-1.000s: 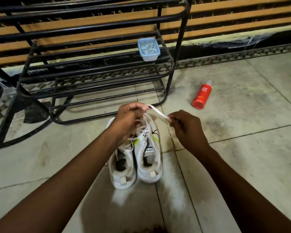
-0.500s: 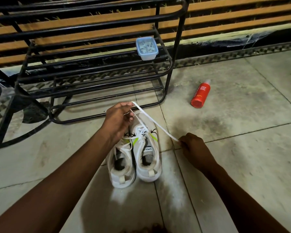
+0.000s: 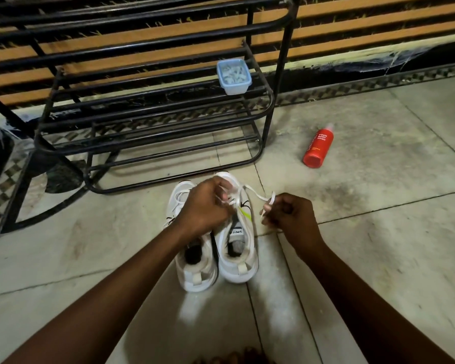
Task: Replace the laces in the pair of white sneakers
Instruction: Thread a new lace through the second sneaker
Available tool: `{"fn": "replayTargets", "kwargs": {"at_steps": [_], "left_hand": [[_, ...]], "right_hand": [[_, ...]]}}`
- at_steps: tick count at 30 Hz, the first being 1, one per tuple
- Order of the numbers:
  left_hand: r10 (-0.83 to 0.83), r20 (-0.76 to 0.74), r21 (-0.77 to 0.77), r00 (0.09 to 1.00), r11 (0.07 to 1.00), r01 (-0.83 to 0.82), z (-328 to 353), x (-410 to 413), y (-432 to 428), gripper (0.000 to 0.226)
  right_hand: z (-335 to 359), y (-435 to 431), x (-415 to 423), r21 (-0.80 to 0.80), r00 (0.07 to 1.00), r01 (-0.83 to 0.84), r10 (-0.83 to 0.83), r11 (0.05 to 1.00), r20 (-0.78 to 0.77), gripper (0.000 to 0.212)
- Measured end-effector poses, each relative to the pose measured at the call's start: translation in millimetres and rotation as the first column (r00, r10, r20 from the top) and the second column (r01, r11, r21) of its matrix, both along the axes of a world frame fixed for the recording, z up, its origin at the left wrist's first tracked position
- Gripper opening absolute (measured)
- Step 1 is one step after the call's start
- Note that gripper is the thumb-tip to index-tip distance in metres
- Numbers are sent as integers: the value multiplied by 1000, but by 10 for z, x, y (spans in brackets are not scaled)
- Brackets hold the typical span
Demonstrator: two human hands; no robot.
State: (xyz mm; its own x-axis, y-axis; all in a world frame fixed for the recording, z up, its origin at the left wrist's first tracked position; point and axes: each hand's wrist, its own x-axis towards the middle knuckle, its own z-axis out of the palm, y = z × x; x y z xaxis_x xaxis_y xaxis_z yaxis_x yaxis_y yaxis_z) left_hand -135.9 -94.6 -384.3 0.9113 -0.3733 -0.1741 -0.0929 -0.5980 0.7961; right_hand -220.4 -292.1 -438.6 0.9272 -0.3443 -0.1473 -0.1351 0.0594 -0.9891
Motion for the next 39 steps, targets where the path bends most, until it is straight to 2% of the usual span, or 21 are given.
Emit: {"fn": "replayTargets", "kwargs": {"at_steps": [4,6,9,12,14,16,18,20,30,34,39], "left_hand": [[-183,136,355,974,927,125,-66,-182,56,55],[-187,193,403,963,910,96,-96,-241,51,48],[-88,192,352,977,936,15,-90,-288,78,24],[54,102,266,993,961,-80,-110,-291,122,15],[135,37,234,990,962,-140,-122,-274,154,17],[178,-23,219,984,961,-169,-120,-232,172,17],[199,-110,197,974,965,-174,-107,-194,184,18],[212,-201,166,957,970,-180,-91,-174,186,27],[205,-295,101,933,978,-183,-121,-143,166,48],[205,-292,104,934,978,-182,-95,-161,174,44],[222,-262,121,939,973,-196,-113,-167,174,32]], "right_hand": [[76,151,54,132,998,-13,5,991,63,9],[103,224,74,141,995,1,-15,990,97,11],[145,307,122,102,993,3,-15,995,117,8],[168,374,185,45,993,-26,21,999,117,4],[170,437,237,-37,994,-23,26,999,105,9],[156,493,289,-184,997,-7,21,983,78,15],[141,532,321,-357,998,-4,28,934,62,18],[136,560,329,-464,998,-13,37,886,41,17],[133,673,359,-529,1000,-17,15,849,-8,20],[165,633,387,-654,994,-72,111,753,17,26],[241,594,469,-805,974,-185,214,563,-75,36]]}}
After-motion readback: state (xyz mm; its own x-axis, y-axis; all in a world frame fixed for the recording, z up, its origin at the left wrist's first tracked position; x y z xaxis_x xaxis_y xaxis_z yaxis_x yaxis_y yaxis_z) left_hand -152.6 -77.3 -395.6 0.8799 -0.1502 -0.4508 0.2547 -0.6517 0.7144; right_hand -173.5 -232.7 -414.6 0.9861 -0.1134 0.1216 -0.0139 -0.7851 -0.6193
